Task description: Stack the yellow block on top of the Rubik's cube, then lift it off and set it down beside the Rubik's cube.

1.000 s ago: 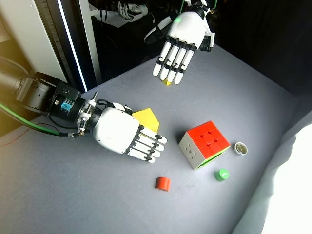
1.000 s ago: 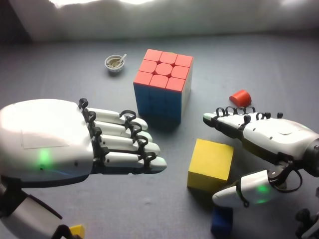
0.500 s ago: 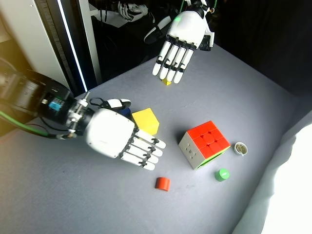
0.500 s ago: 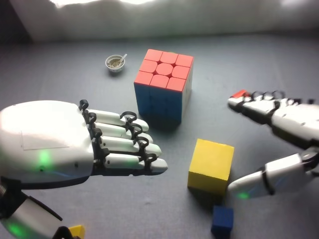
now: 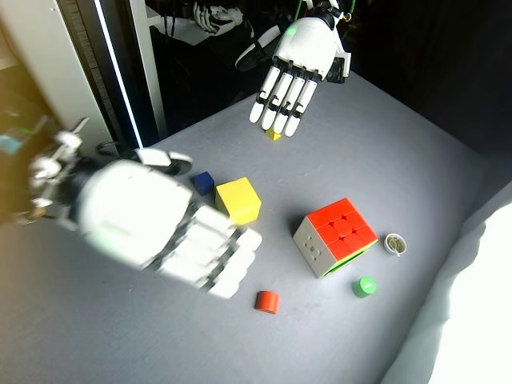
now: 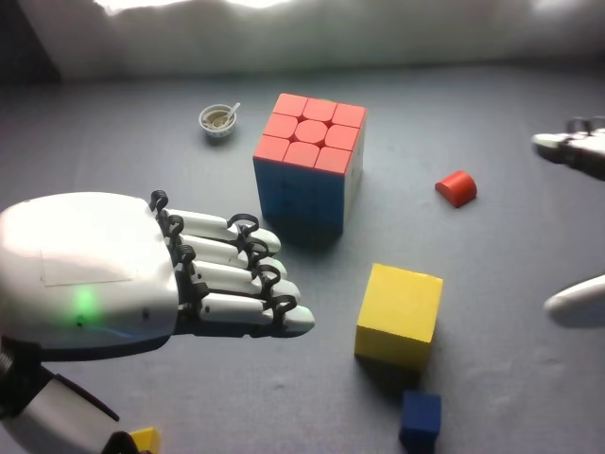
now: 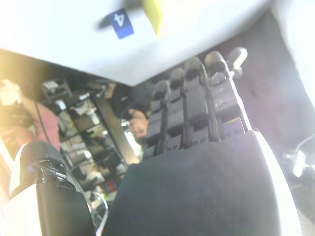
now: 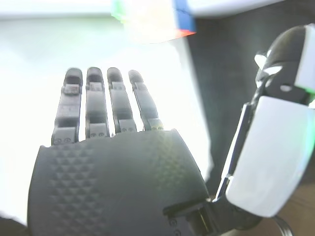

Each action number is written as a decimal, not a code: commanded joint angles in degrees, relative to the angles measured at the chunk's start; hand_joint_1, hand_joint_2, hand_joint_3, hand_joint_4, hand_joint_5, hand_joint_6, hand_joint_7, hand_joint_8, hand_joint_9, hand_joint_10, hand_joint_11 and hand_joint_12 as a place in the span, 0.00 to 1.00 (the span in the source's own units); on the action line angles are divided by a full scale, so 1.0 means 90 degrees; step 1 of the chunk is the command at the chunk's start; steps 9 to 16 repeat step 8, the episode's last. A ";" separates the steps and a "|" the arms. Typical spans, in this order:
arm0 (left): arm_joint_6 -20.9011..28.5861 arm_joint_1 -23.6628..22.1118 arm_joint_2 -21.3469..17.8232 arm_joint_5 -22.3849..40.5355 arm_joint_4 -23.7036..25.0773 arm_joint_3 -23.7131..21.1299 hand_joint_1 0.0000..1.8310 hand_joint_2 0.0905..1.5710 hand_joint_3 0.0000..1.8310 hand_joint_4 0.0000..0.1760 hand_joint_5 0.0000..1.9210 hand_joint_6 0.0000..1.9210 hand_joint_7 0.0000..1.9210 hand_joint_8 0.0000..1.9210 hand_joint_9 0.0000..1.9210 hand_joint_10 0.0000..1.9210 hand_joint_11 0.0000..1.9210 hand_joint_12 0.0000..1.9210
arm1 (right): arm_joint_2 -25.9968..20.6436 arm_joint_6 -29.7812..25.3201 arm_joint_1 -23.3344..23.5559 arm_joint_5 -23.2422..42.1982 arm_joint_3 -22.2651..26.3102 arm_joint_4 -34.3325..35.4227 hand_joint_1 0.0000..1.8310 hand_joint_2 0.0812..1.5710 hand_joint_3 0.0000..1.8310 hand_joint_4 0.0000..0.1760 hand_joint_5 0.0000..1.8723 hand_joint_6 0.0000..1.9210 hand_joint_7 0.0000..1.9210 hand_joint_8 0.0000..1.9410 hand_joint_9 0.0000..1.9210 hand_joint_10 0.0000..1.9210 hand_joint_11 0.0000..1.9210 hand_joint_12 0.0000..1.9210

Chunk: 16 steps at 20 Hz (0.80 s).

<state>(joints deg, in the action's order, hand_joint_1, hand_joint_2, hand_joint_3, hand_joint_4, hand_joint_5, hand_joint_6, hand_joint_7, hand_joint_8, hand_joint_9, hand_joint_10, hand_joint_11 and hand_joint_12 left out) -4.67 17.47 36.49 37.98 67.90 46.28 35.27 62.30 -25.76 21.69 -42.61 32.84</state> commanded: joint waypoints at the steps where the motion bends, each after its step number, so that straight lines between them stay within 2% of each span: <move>1: 0.0017 -0.0072 -0.0079 0.0368 -0.0337 -0.0041 0.12 0.59 0.00 0.00 0.15 0.00 0.19 0.00 0.19 0.01 0.12 0.02 | -0.0095 -0.0070 0.0139 0.0009 0.0018 -0.0118 0.31 0.45 0.00 0.00 0.09 0.00 0.14 0.01 0.12 0.00 0.01 0.21; 5: 0.0017 -0.0072 -0.0087 0.0366 -0.0341 -0.0041 0.15 0.61 0.00 0.00 0.26 0.00 0.31 0.01 0.27 0.01 0.17 0.03 | -0.0422 0.0089 0.0599 -0.0933 0.0018 -0.0119 0.36 0.48 0.00 0.00 0.18 0.03 0.24 0.04 0.21 0.05 0.00 0.48; 6: 0.0017 -0.0072 -0.0087 0.0366 -0.0341 -0.0041 0.15 0.61 0.00 0.00 0.29 0.00 0.34 0.01 0.30 0.01 0.17 0.03 | -0.0471 0.0250 0.0709 -0.1129 0.0018 -0.0119 0.35 0.48 0.01 0.00 0.19 0.07 0.16 0.20 0.10 0.29 0.00 0.54; 7: 0.0017 -0.0072 -0.0087 0.0366 -0.0342 -0.0039 0.15 0.61 0.00 0.00 0.30 0.01 0.36 0.01 0.31 0.01 0.19 0.04 | -0.0516 0.0411 0.0834 -0.1391 0.0018 -0.0119 0.36 0.47 0.00 0.00 0.19 0.11 0.10 0.40 0.02 0.53 0.00 0.54; 8: 0.0017 -0.0072 -0.0090 0.0366 -0.0345 -0.0039 0.13 0.62 0.00 0.00 0.31 0.01 0.37 0.02 0.33 0.02 0.22 0.05 | -0.0558 0.0527 0.0986 -0.1675 0.0018 -0.0119 0.37 0.47 0.00 0.00 0.11 0.30 0.03 0.57 0.00 0.62 0.00 0.58; 16: 0.0017 -0.0072 -0.0090 0.0366 -0.0345 -0.0039 0.13 0.62 0.00 0.00 0.31 0.01 0.37 0.02 0.33 0.02 0.22 0.05 | -0.0558 0.0527 0.0986 -0.1675 0.0018 -0.0119 0.37 0.47 0.00 0.00 0.11 0.30 0.03 0.57 0.00 0.62 0.00 0.58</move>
